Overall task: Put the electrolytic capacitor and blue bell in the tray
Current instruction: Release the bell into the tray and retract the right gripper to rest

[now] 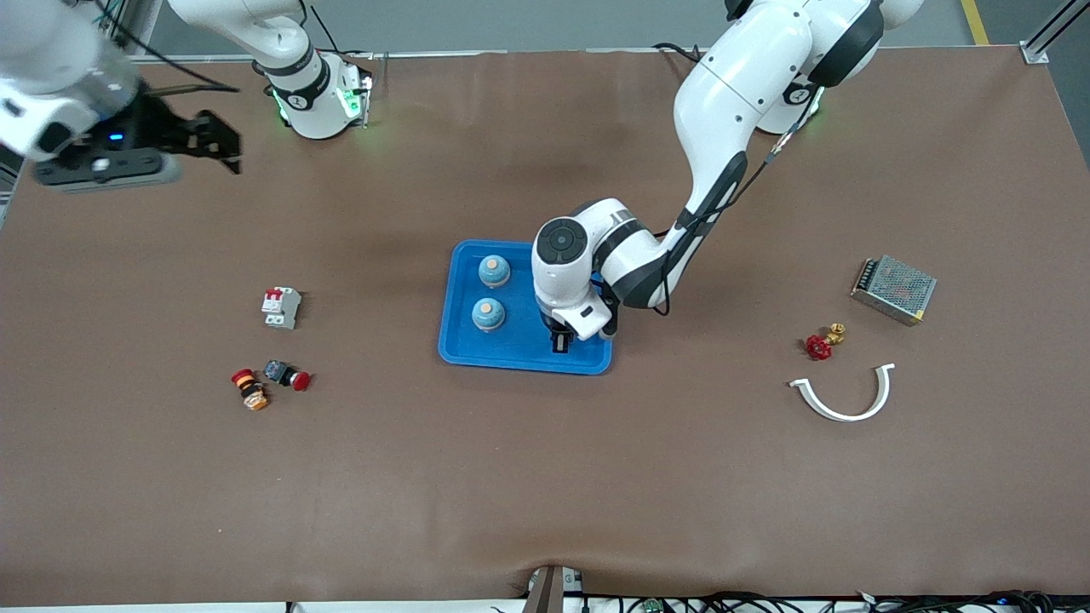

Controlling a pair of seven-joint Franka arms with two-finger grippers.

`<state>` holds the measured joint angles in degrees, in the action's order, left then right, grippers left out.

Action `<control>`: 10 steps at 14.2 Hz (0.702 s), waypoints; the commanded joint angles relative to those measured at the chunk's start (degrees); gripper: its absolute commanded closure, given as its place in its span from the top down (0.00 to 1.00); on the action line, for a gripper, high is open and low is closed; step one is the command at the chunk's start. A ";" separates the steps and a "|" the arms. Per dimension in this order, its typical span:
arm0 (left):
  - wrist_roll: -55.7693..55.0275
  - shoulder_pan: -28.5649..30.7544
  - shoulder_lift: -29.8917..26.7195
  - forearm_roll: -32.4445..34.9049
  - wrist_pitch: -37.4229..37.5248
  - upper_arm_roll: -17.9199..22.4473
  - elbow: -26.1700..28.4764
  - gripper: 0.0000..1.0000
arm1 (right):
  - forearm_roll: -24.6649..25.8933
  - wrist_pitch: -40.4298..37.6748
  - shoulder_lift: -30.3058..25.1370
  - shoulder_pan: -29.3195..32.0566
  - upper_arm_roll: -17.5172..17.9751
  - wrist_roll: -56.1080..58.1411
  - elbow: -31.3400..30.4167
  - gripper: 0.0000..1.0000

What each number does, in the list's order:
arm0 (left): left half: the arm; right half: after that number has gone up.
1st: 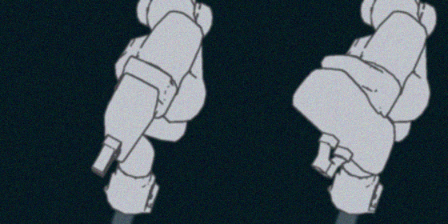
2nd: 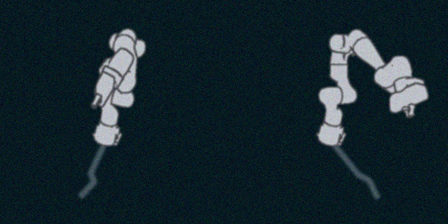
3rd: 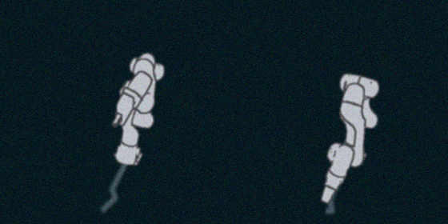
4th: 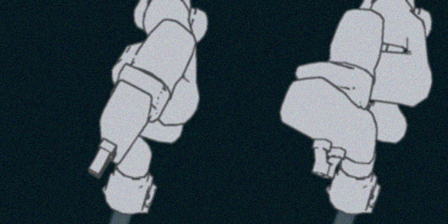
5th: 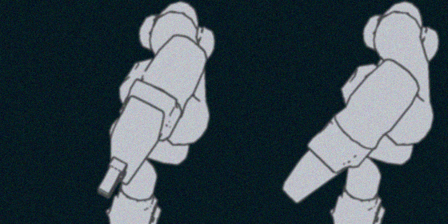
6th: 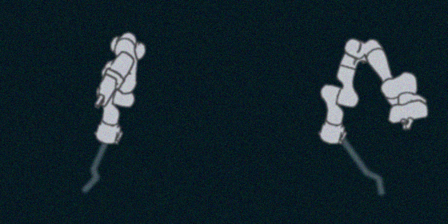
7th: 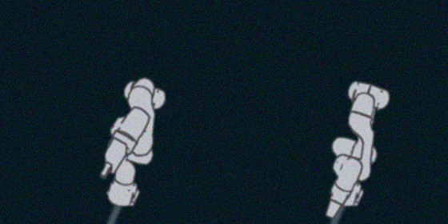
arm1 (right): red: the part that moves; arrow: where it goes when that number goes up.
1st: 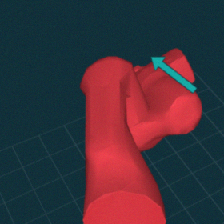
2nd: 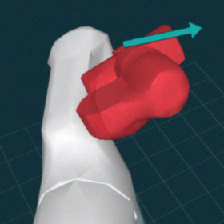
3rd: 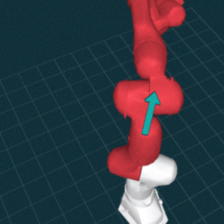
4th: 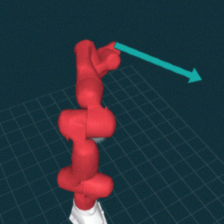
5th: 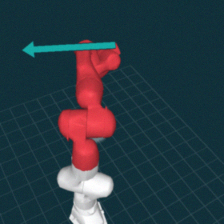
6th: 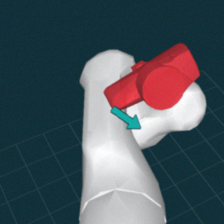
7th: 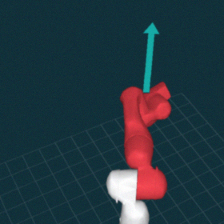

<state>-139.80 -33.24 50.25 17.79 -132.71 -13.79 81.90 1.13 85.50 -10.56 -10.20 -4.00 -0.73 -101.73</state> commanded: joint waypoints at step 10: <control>-0.56 -0.86 -0.42 1.02 0.78 0.25 1.07 0.99 | -0.25 11.88 2.03 4.84 -2.77 4.43 -3.13 1.00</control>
<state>-139.79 -33.49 50.30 17.80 -132.69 -13.82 82.23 1.11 96.75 -9.09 -5.21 -7.03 4.02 -104.79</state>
